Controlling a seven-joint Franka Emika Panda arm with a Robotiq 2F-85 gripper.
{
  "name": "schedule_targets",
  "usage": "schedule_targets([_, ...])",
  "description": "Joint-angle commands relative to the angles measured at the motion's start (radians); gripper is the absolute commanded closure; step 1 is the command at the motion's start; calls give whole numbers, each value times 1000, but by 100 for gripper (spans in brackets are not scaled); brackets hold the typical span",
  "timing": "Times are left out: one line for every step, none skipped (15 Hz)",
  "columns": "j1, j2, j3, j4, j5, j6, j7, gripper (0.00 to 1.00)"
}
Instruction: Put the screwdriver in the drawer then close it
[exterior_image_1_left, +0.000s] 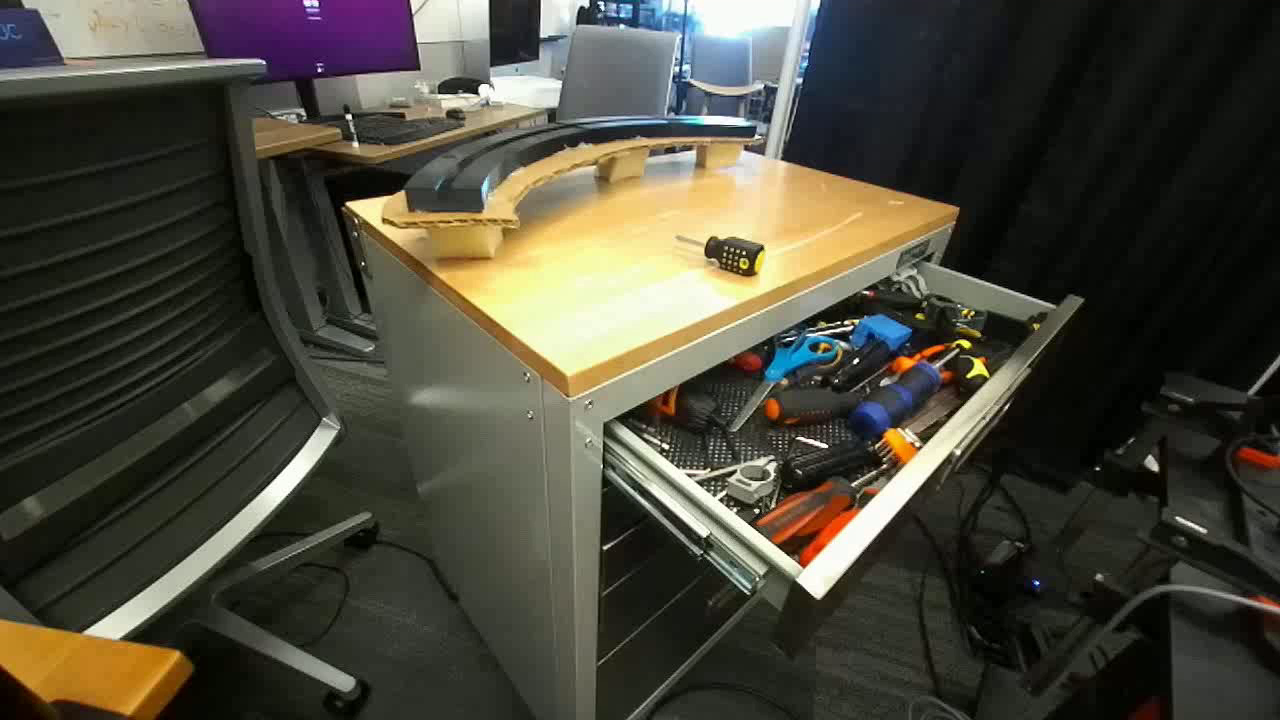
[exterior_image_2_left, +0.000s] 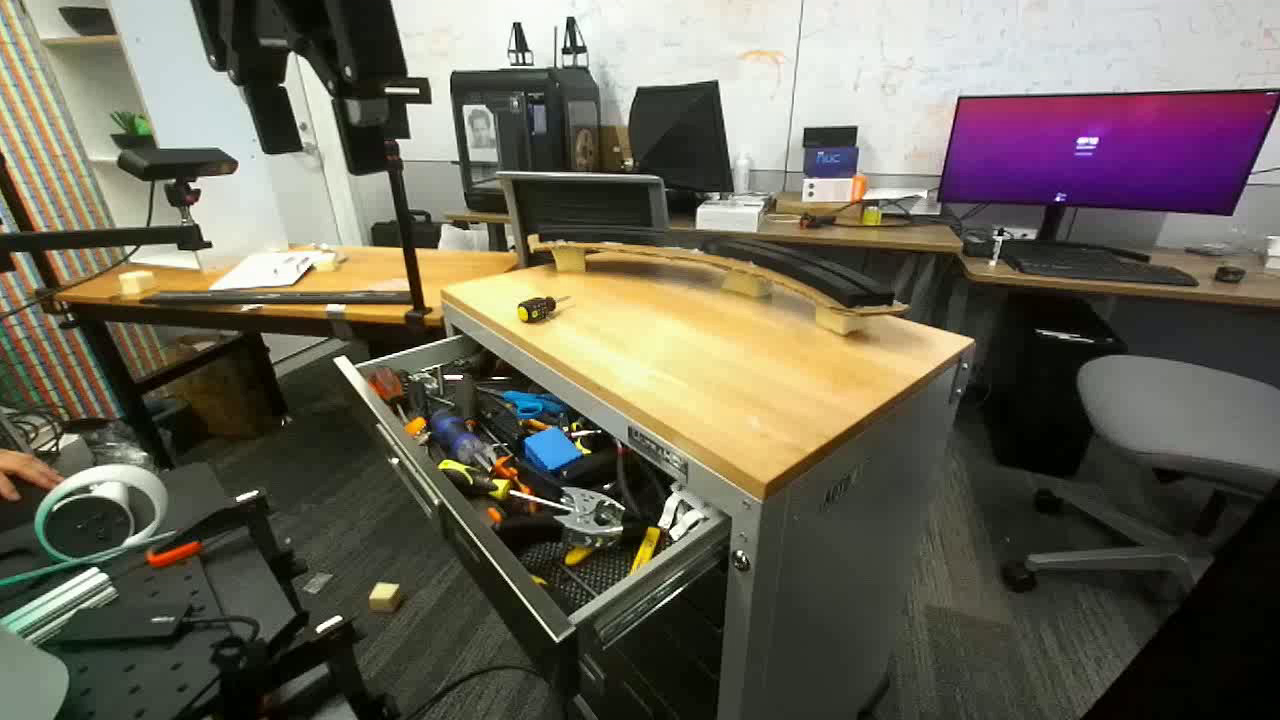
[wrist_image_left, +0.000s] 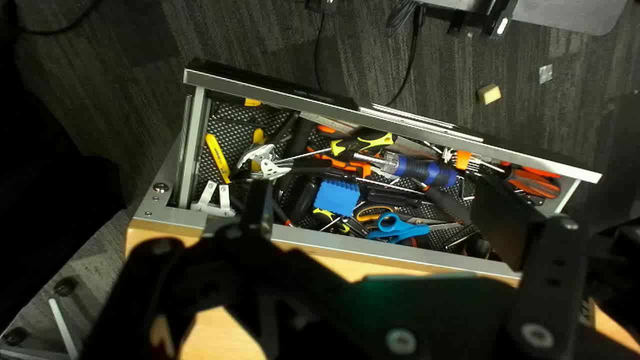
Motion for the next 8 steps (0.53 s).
schedule_targets([0, 1, 1, 4, 1, -2, 0, 0])
schedule_targets([0, 0, 1, 7, 1, -2, 0, 0])
schedule_targets([0, -1, 1, 8, 1, -2, 0, 0])
schedule_targets([0, -1, 1, 8, 1, -2, 0, 0])
schedule_targets([0, -1, 1, 8, 1, -2, 0, 0])
schedule_targets([0, -1, 1, 9, 1, -2, 0, 0])
schedule_targets([0, -1, 1, 9, 1, -2, 0, 0])
schedule_targets([-6, 6, -8, -7, 13, 30, 21, 0])
